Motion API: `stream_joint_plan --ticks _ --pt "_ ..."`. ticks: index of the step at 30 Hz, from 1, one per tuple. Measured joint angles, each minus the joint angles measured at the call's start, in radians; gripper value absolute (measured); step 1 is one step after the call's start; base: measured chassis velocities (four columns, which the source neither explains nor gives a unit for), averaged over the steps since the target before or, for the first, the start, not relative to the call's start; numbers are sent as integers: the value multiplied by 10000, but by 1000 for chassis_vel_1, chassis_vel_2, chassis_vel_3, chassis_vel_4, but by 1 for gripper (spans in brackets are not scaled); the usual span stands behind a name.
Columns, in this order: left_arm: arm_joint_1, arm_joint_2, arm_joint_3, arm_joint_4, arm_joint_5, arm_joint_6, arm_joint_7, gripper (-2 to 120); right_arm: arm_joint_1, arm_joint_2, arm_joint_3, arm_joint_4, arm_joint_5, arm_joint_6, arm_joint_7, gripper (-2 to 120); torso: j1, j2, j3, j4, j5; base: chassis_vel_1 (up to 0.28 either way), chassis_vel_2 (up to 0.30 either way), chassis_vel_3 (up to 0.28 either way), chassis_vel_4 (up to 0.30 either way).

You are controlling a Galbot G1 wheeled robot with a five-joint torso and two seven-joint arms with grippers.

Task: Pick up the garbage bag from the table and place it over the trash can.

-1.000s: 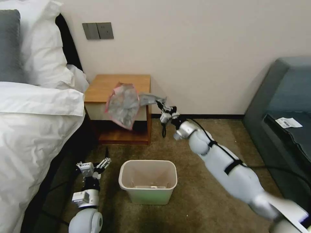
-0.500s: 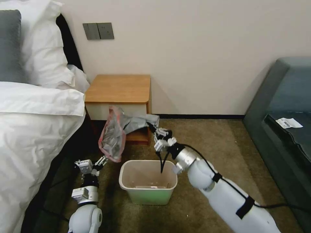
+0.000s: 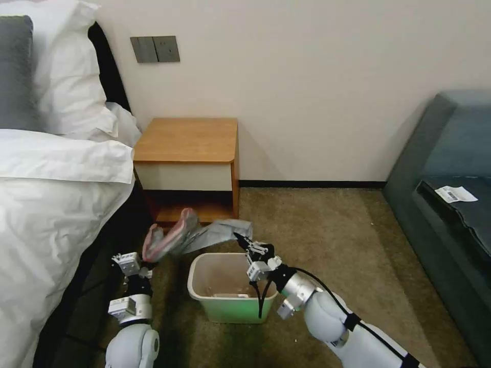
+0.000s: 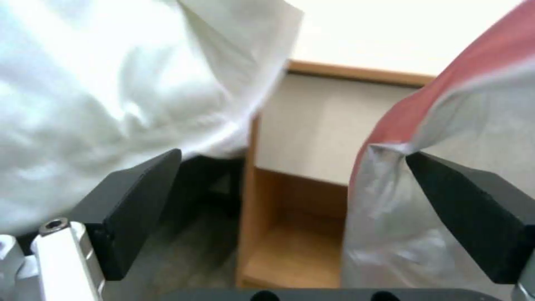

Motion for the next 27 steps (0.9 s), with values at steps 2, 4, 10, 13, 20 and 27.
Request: stream_joint_plan --ticks 2,4,10,13,20,27 --pt "-74 116 -360 -235 -110 147 -52 100 -131 -119 5 4 -6 64 0 0 0 0 0 1 1 0 0 0 0" --pt "-174 228 -722 -429 -217 236 -64 100 -247 -238 -1 27 -25 128 0 0 0 0 0 1 0 0 0 0 0" --pt "-260 407 -1262 -627 -468 339 -81 100 -539 -457 33 100 -87 252 17 0 0 0 0 1 1 0 0 0 0" --pt "-264 522 -1580 -586 -608 340 -110 100 -901 -560 176 161 -212 371 41 0 0 0 0 0 0 0 0 0 0" --pt "-72 433 -1474 -552 -658 273 -120 100 -1369 -673 270 122 -185 441 79 0 0 0 0 1 -1 0 0 0 0" --pt "294 300 -892 -813 -511 290 -133 100 -1535 -1066 321 311 469 302 -154 0 0 -1 0 0 1 0 0 0 0"
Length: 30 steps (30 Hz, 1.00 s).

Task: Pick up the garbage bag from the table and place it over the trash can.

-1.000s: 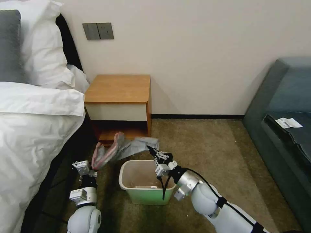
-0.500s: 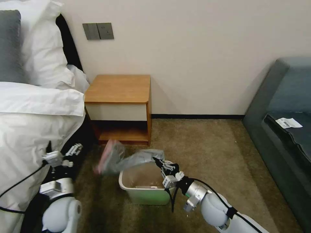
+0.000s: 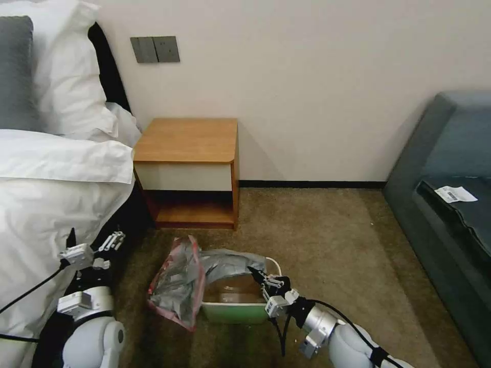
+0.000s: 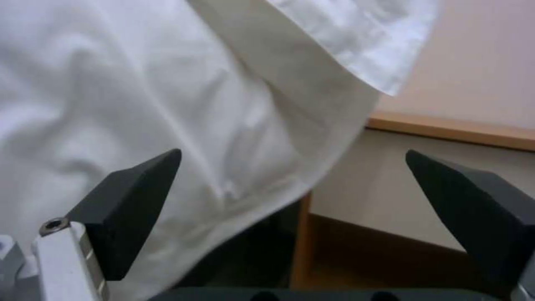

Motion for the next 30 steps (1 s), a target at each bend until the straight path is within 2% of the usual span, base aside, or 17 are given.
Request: stream_joint_plan --ticks 4,6,8,12,14,16,17,19,20,21,23,24,27,29,30 --pt "297 8 139 -130 85 26 1 100 -42 -92 35 59 283 -13 -181 0 0 0 0 1 0 0 0 0 0" --pt "555 85 191 -223 133 41 11 100 -114 -254 69 174 560 -17 -358 9 0 0 1 2 0 0 0 0 0" --pt "596 134 189 -237 144 47 12 100 -130 -328 108 245 674 -17 -492 12 0 0 1 1 2 0 0 0 0" --pt "566 304 145 -343 147 190 13 100 -52 -616 229 524 1034 30 -892 32 0 0 1 1 0 0 0 0 0" --pt "560 313 150 -385 147 221 14 100 -33 -674 239 584 1147 31 -964 34 0 0 1 1 -1 0 0 0 0" --pt "572 308 192 -469 148 288 14 100 -14 -796 290 685 1383 28 -1122 45 0 0 1 1 -1 0 0 0 0" --pt "572 308 192 -469 148 288 14 100 -14 -796 290 685 1383 28 -1122 45 0 0 1 1 -1 0 0 0 0" --pt "585 292 228 -505 159 325 18 100 6 -891 353 757 1632 27 -1281 53 0 0 1 1 -1 0 0 0 0" --pt "591 290 239 -523 168 339 21 100 9 -940 399 819 1814 29 -1412 61 0 0 1 1 0 0 0 0 0" --pt "591 290 239 -523 168 339 21 100 9 -940 399 819 1814 29 -1412 61 0 0 1 1 0 0 0 0 0" --pt "586 301 243 -540 177 370 25 100 18 -1075 464 978 2298 30 -1668 70 0 0 1 1 0 0 0 0 0" --pt "586 301 243 -540 177 370 25 100 18 -1075 464 978 2298 30 -1668 70 0 0 1 1 0 0 0 0 0" --pt "526 335 247 -589 179 440 29 100 38 -1274 580 1194 3044 73 -2205 88 0 -1 1 1 0 0 0 0 0" --pt "510 336 253 -603 178 461 30 100 43 -1313 638 1228 3185 115 -2381 89 -1 -1 1 1 -1 0 0 0 0" --pt "487 337 259 -620 179 487 31 100 61 -1376 723 1261 3373 199 -2622 93 0 -1 1 1 -1 0 0 0 0"
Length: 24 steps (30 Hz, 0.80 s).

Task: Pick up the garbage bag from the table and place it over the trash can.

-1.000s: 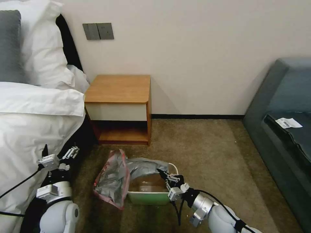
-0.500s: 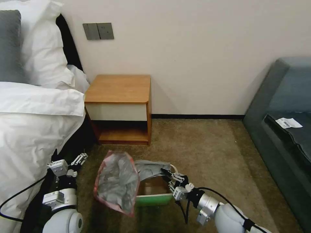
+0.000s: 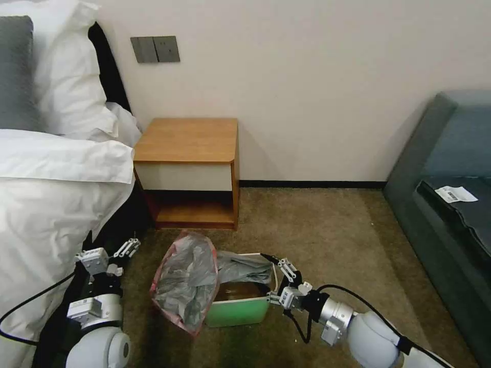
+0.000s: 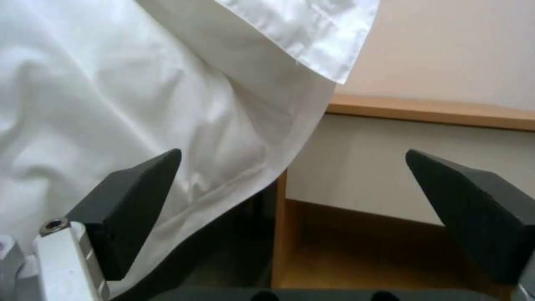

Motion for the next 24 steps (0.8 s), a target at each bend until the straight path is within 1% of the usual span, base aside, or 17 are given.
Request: stream_joint_plan --ticks 1,2,3,4,5,8,9,11,12,14,15,17,18,20,24 --pt "-13 0 10 -35 -1 33 1 100 22 -82 77 20 228 127 -262 98 0 1 0 0 0 0 0 0 0" --pt "-13 0 10 -35 -1 33 1 100 22 -82 77 20 228 127 -262 98 0 1 0 0 0 0 0 0 0" --pt "-15 1 16 -62 -5 58 1 100 42 -154 161 50 470 246 -512 100 0 1 0 0 1 0 0 0 0" --pt "-2 22 22 -85 -13 84 2 100 67 -198 263 64 666 366 -740 100 0 0 0 0 0 0 0 0 0" --pt "-2 22 22 -85 -13 84 2 100 67 -198 263 64 666 366 -740 100 0 0 0 0 0 0 0 0 0" --pt "150 196 29 -170 -78 218 3 100 184 -222 767 -26 1176 976 -1609 100 0 0 0 1 0 0 0 0 0" --pt "150 196 29 -170 -78 218 3 100 184 -222 767 -26 1176 976 -1609 100 0 0 0 1 0 0 0 0 0" --pt "330 406 30 -299 -313 427 4 100 199 -279 1163 -60 1766 1334 -2407 100 1 1 0 0 0 0 0 0 0" --pt "330 406 30 -299 -313 427 4 100 199 -279 1163 -60 1766 1334 -2407 100 1 1 0 0 0 0 0 0 0" --pt "502 603 28 -515 -734 733 -6 100 199 -338 1484 -80 2505 1572 -3329 100 0 1 0 1 0 0 0 0 0" --pt "502 603 28 -515 -734 733 -6 100 199 -338 1484 -80 2505 1572 -3329 100 0 1 0 1 0 0 0 0 0" --pt "541 658 23 -625 -888 856 -33 100 200 -315 1642 -142 2903 1774 -4109 100 0 0 0 0 0 0 0 0 0" --pt "541 658 23 -625 -888 856 -33 100 200 -315 1642 -142 2903 1774 -4109 100 0 0 0 0 0 0 0 0 0" --pt "587 651 41 -795 -941 947 -45 100 207 -233 1708 -164 3234 1876 -4431 100 0 0 0 0 1 0 0 0 0" --pt "718 617 72 -1133 -1065 1100 -55 100 223 -52 1840 -145 3649 1875 -4426 100 0 1 0 0 0 0 0 0 0"
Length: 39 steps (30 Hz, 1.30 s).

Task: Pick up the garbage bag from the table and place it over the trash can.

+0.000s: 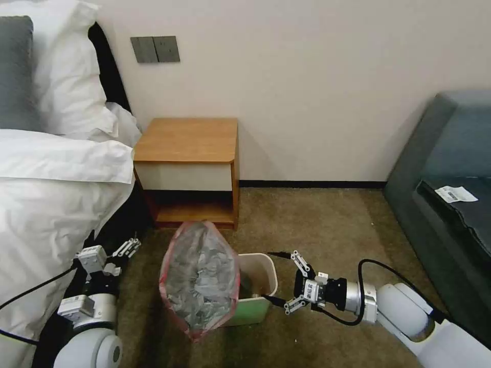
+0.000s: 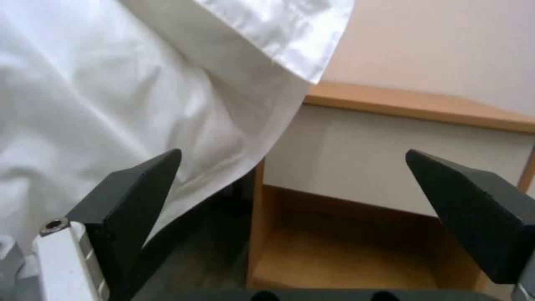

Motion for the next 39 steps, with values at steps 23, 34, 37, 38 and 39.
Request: stream_joint_plan --ticks 23,34,37,38,39 --pt "1030 1743 175 -4167 -8111 7154 -2058 99 111 2007 76 -591 510 -209 1897 100 2 0 -1 -1 -3 0 0 0 0" --pt "990 1704 397 -4093 -8242 8295 -605 97 201 2196 96 -679 254 -127 1887 100 1 0 -1 0 -1 0 0 0 0" --pt "925 1671 438 -4084 -8212 8313 -494 97 166 2241 96 -693 189 -106 1875 100 1 0 0 0 0 0 0 0 0" --pt "902 1646 454 -4081 -8187 8314 -444 97 147 2256 97 -697 170 -103 1869 100 1 0 0 0 0 0 0 0 0" --pt "902 1646 454 -4081 -8187 8314 -444 97 147 2256 97 -697 170 -103 1869 100 1 0 0 0 0 0 0 0 0"
